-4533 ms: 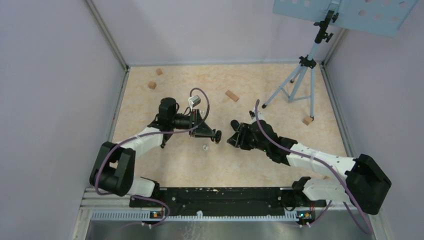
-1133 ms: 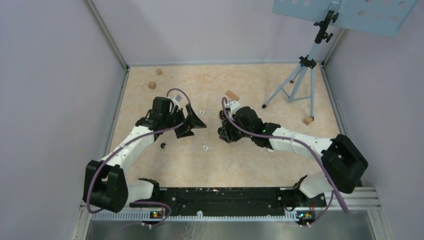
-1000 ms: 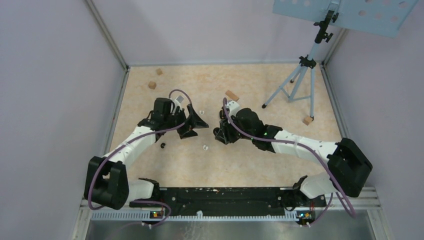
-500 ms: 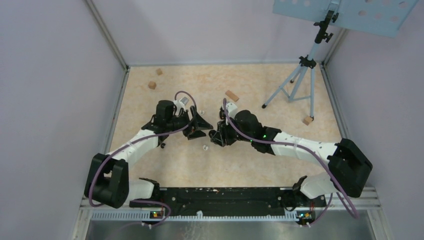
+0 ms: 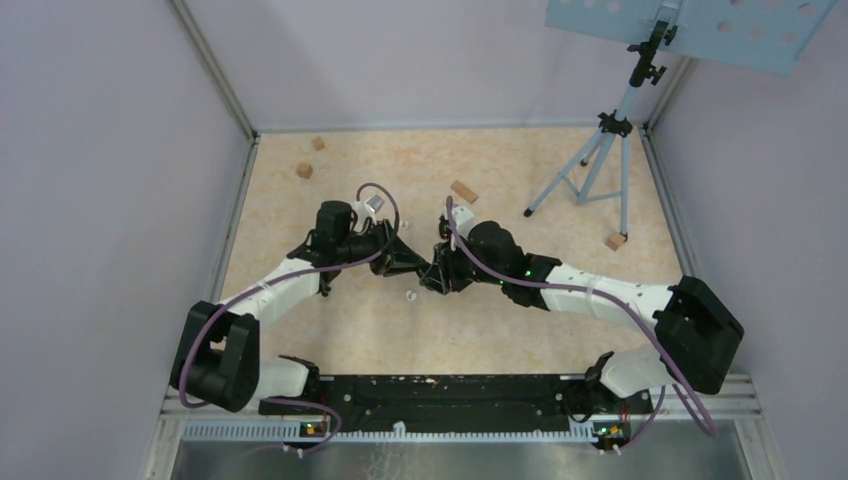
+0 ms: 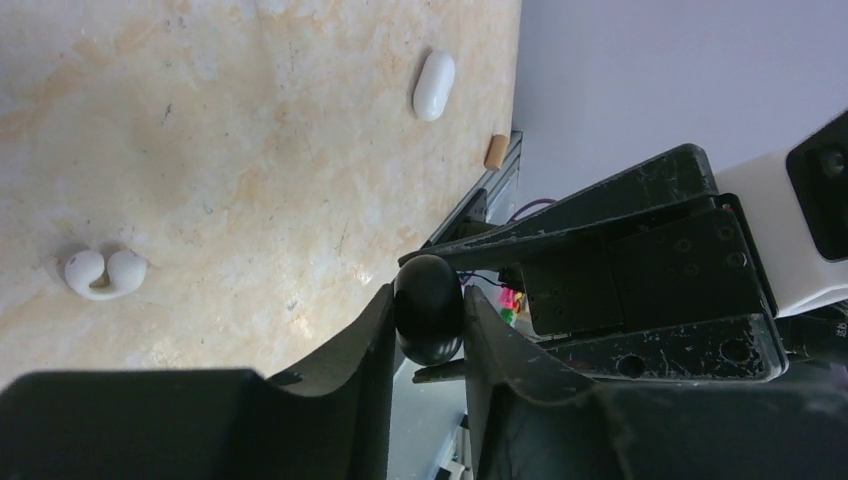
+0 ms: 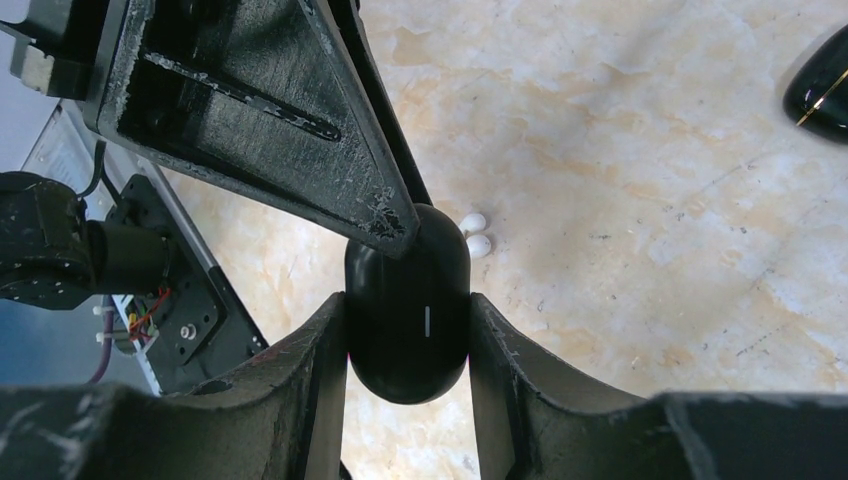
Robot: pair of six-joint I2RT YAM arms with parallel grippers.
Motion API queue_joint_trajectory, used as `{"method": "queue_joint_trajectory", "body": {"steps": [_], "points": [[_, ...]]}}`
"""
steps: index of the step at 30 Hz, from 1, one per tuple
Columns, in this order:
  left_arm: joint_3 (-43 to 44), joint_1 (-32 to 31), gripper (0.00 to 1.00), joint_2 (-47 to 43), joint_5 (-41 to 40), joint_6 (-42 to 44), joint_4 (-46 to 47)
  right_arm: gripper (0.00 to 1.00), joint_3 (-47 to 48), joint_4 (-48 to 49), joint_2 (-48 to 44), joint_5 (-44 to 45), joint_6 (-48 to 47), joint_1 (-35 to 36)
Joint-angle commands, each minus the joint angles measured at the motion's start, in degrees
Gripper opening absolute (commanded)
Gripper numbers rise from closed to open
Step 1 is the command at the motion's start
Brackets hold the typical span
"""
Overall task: Insert the wireless bluetooth earbuds into the charging case
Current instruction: Pass from the right arm to the left, then pass from the left arm to the right
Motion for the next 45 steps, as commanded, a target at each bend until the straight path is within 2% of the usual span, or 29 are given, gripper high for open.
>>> {"method": "queue_joint_trajectory", "body": {"steps": [1, 3, 6, 8, 10, 13, 21, 26, 31, 35, 40, 45], "points": [[-0.2, -0.3, 0.25, 0.2, 1.9, 0.8, 3.0, 0.30, 1.0, 4.3, 0.4, -0.1, 1.4, 0.7], [-0.1, -0.3, 0.15, 0.4, 2.4, 0.9, 3.1, 0.32, 1.1, 4.7, 0.8, -0.3, 1.9, 0.7], [0.4, -0.3, 0.05, 0.6, 2.9, 1.9, 2.6, 0.50, 1.4, 4.3, 0.5, -0.2, 2.6, 0.7], [0.9, -0.3, 0.00, 0.7, 3.1, 3.0, 1.7, 0.58, 1.9, 2.8, -0.5, 0.5, 2.4, 0.6], [1.8, -0.3, 0.00, 0.7, 3.4, 4.4, 0.6, 0.65, 2.6, -0.5, -2.2, 1.3, 1.8, -0.2], [2.6, -0.2, 0.00, 0.6, 4.9, 5.6, 0.4, 0.67, 1.5, -0.5, -6.4, -3.0, 2.5, -2.9], [3.5, -0.2, 0.00, 0.6, 16.9, 4.8, 8.5, 0.68, -7.5, 12.2, -12.2, -22.1, 13.5, -11.7], [4.4, -0.2, 0.00, -2.0, 19.3, 5.2, 11.0, 0.67, -10.7, 23.3, -11.9, -29.2, 20.8, -12.6], [5.4, -0.2, 0.00, -3.3, 19.6, 5.7, 11.3, 0.65, -12.9, 31.4, -10.1, -32.1, 26.4, -12.7], [5.3, -0.2, 0.00, -3.7, 19.9, 5.2, 12.5, 0.59, -14.5, 37.0, -8.7, -33.0, 29.9, -12.7], [5.3, -0.2, 0.00, -4.8, 20.8, 5.0, 13.3, 0.50, -15.8, 41.0, -7.1, -33.1, 32.0, -12.7], [5.1, -0.1, 0.00, -6.2, 21.3, 5.3, 13.3, 0.48, -16.6, 45.2, -5.2, -33.7, 34.2, -12.8]]}}
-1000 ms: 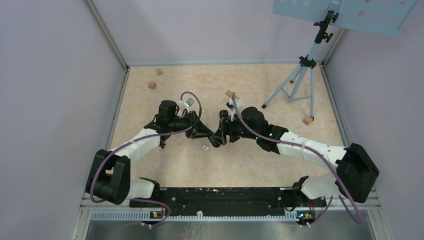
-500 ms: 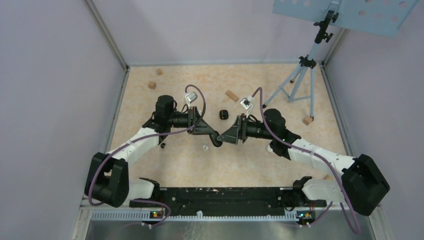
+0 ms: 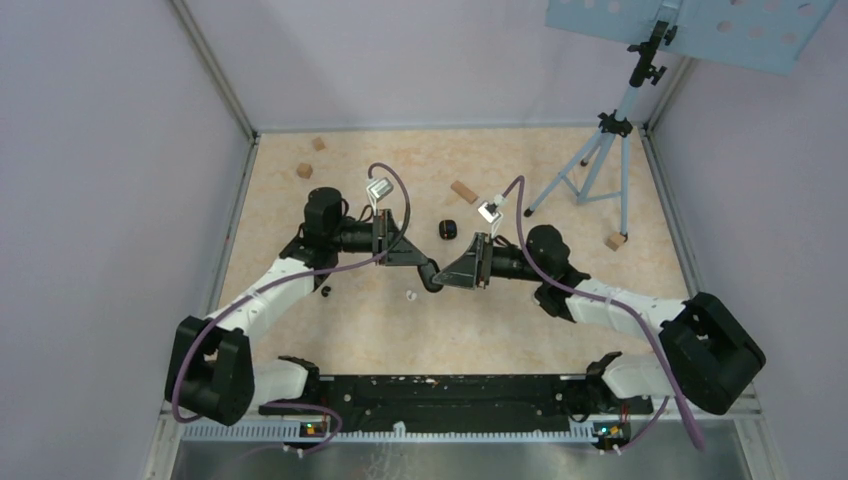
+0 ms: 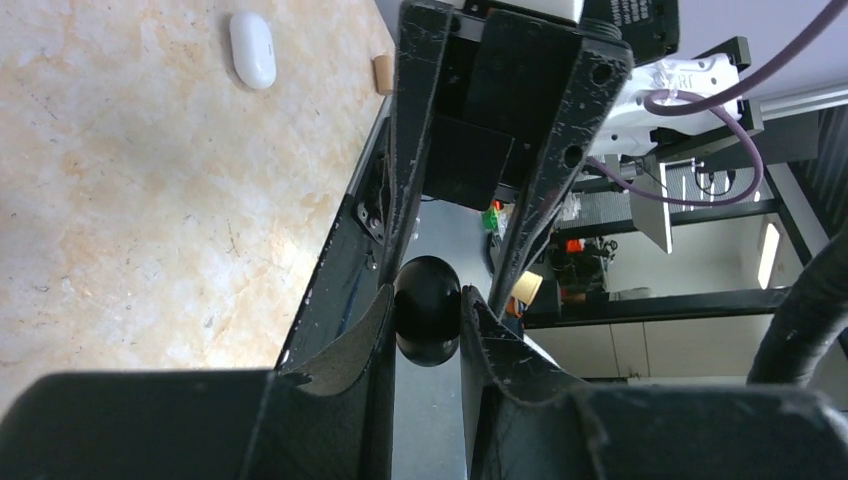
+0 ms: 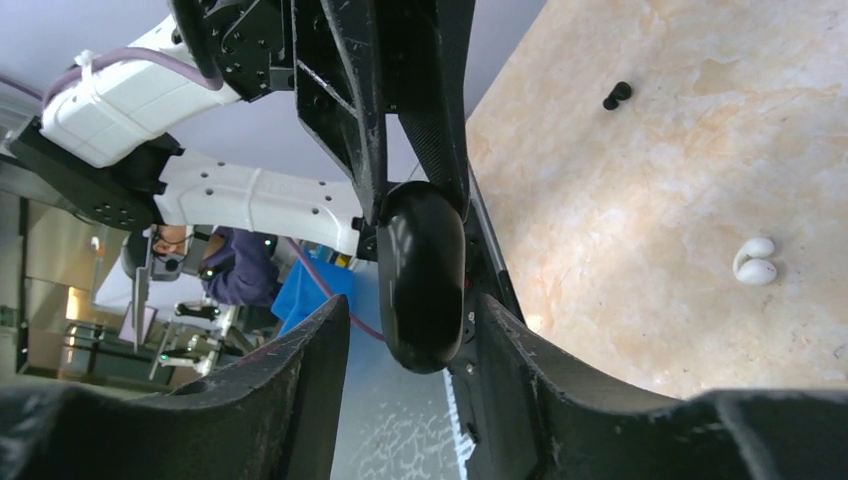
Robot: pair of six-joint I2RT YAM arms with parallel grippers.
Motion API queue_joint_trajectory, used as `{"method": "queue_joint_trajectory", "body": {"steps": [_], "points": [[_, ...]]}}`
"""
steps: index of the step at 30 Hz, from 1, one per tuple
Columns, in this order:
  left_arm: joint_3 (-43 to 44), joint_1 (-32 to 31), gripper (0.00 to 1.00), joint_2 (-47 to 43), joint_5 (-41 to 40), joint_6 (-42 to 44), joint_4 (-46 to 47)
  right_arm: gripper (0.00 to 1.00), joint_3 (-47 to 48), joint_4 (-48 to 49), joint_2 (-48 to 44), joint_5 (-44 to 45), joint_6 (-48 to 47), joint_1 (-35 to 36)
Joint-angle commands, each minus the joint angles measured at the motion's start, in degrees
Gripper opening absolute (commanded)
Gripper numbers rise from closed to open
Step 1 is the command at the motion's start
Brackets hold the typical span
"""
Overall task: Insert the wireless bluetooth earbuds into the charging case
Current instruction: Pass from the left arm to the right
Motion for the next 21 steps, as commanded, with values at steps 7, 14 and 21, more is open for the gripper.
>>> {"method": "queue_joint_trajectory", "body": {"steps": [7, 14, 21], "points": [[1.1, -0.1, 0.00, -3.4, 2.1, 0.4, 4.0, 0.26, -0.8, 13.4, 2.8, -2.1, 5.8, -0.3], [1.1, -0.1, 0.21, -5.0, 1.3, 0.9, 4.6, 0.02, -2.0, 16.9, 3.4, -1.5, 8.1, -0.3], [-0.7, 0.0, 0.80, -8.4, -5.7, 6.8, -3.3, 0.00, -3.3, 16.3, 3.2, 1.8, 8.6, -0.5]]}}
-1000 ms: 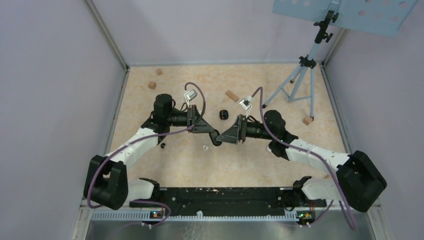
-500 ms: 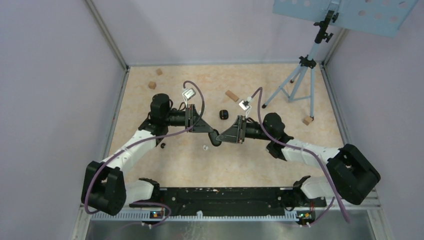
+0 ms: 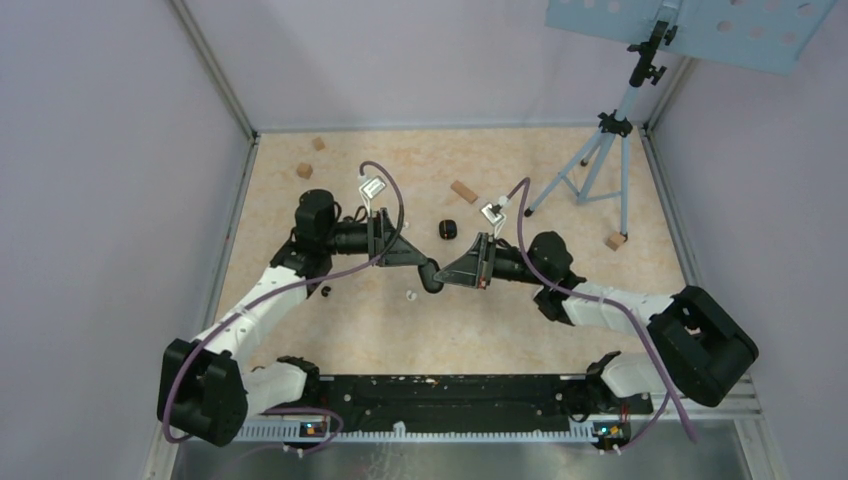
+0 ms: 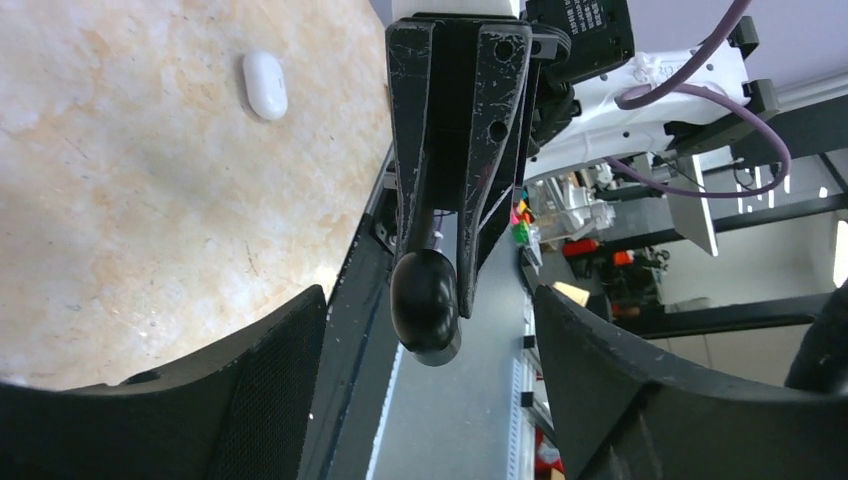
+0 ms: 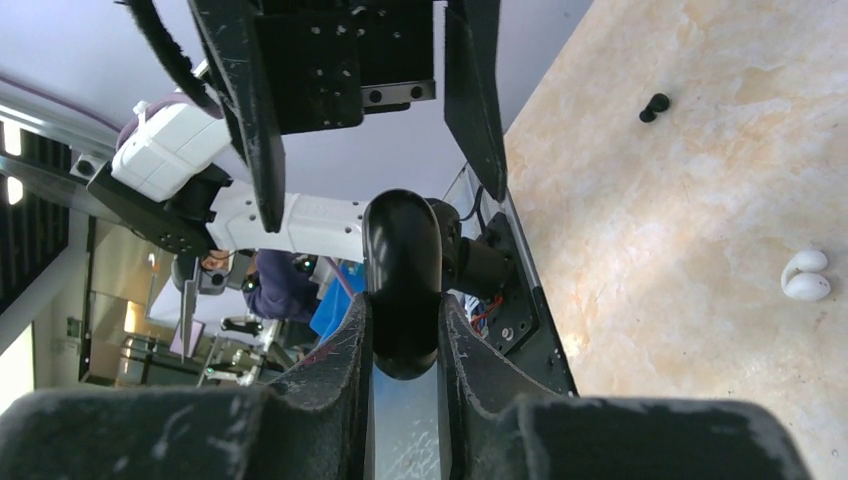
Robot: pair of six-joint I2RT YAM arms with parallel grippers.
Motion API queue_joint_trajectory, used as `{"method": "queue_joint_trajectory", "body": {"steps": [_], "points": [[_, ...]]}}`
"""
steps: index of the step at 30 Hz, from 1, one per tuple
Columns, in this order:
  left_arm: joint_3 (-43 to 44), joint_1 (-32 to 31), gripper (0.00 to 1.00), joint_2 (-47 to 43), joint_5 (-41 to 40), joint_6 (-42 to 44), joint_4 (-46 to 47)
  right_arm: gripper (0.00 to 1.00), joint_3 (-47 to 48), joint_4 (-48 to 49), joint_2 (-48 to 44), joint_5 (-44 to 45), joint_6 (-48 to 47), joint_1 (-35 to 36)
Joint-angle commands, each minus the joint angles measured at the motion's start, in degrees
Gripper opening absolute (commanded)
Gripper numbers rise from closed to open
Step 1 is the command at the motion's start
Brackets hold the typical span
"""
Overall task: Insert the wireless bluetooth earbuds into the charging case
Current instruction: Pass from the left arm to the right, then open the charging case at the center of the board.
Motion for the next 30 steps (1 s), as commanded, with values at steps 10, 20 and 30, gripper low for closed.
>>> {"method": "queue_joint_trajectory", "body": {"steps": [10, 20, 30], "points": [[-11.6, -0.1, 0.73, -5.0, -4.0, -8.5, 17.2, 0.00, -1.2, 8.2, 1.9, 3.2, 3.6, -0.7], [-14.9, -1.0, 0.59, -2.8, -4.3, -16.8, 28.9, 0.00, -1.2, 16.4, 6.6, 2.8, 8.5, -0.7], [-13.9, -1.3, 0.04, -1.8, -4.3, -17.4, 29.4, 0.00, -2.5, 20.8, 8.6, 2.8, 11.0, -0.8]]}}
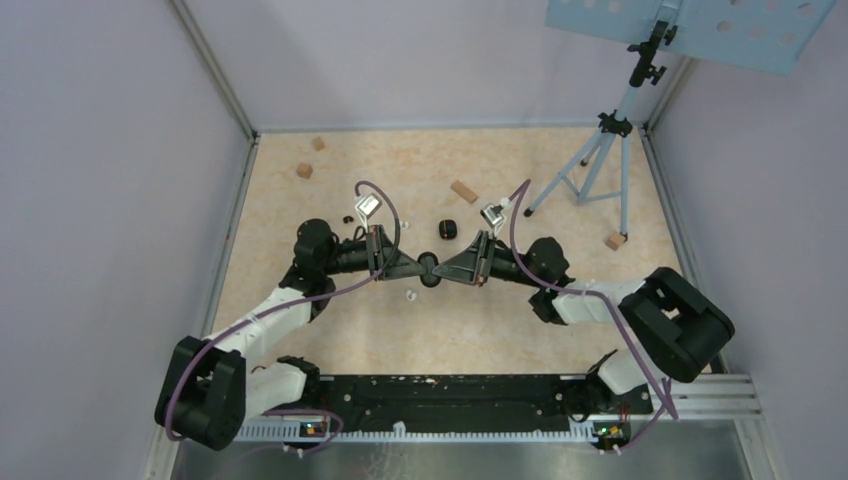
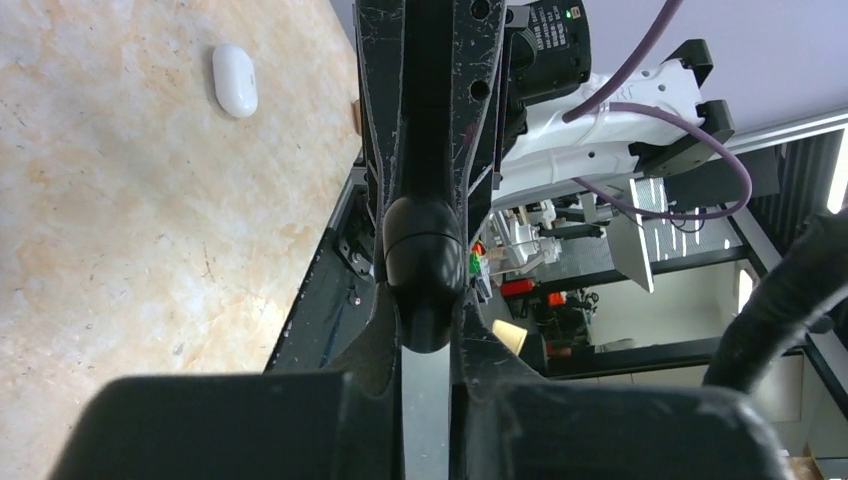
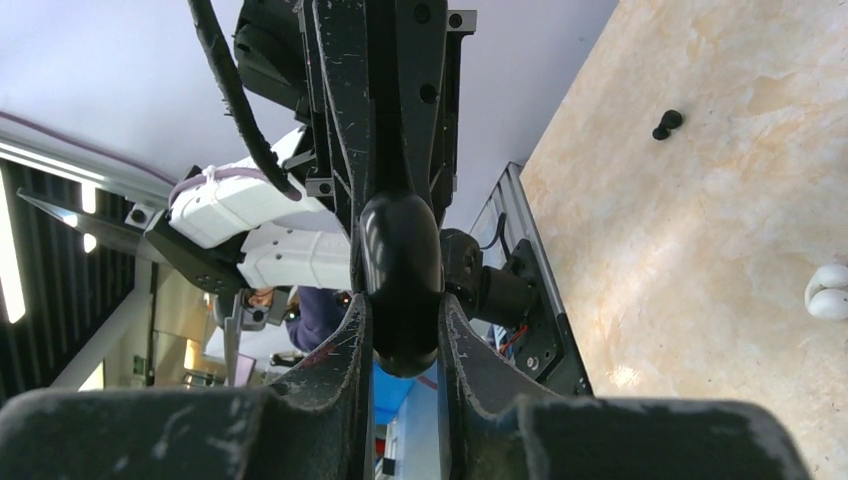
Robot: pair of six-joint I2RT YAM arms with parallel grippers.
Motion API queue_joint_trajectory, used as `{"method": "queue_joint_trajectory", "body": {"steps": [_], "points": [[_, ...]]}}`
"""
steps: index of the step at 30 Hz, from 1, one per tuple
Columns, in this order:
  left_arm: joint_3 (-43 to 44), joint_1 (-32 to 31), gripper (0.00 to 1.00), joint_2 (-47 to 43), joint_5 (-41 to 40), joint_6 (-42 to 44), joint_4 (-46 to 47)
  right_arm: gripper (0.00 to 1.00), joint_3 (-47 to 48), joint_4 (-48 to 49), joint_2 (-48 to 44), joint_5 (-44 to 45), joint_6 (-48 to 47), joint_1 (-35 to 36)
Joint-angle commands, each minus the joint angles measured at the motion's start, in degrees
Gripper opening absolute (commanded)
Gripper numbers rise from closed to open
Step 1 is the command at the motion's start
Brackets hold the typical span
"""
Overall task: Insert the wireless bluetooth earbuds into the charging case
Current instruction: Open the charging case at the center of the board.
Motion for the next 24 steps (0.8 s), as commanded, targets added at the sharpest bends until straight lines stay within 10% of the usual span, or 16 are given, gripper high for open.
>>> {"method": "queue_joint_trajectory", "body": {"steps": [1, 10, 21, 24], "points": [[0.7, -0.2, 0.02, -0.2, 0.2, 0.8, 4.1, 0.00, -0.9, 8.8, 1.1, -0.2, 3.0, -0.4], [1.4, -0.2, 0.00, -1.4, 0.8, 1.1, 3.9, 0.00, -2.7, 31.1, 12.5, -0.2, 15.4, -0.7], [2.1, 0.0, 0.00, -1.9, 0.5, 1.1, 3.3, 0.00, -2.7, 31.2, 12.0, -1.2, 15.2, -0.7], [2.9, 0.0, 0.15, -1.1, -0.3, 4.2, -2.3, 0.00, -2.5, 31.1, 11.5, -1.5, 15.1, -0.7]]}}
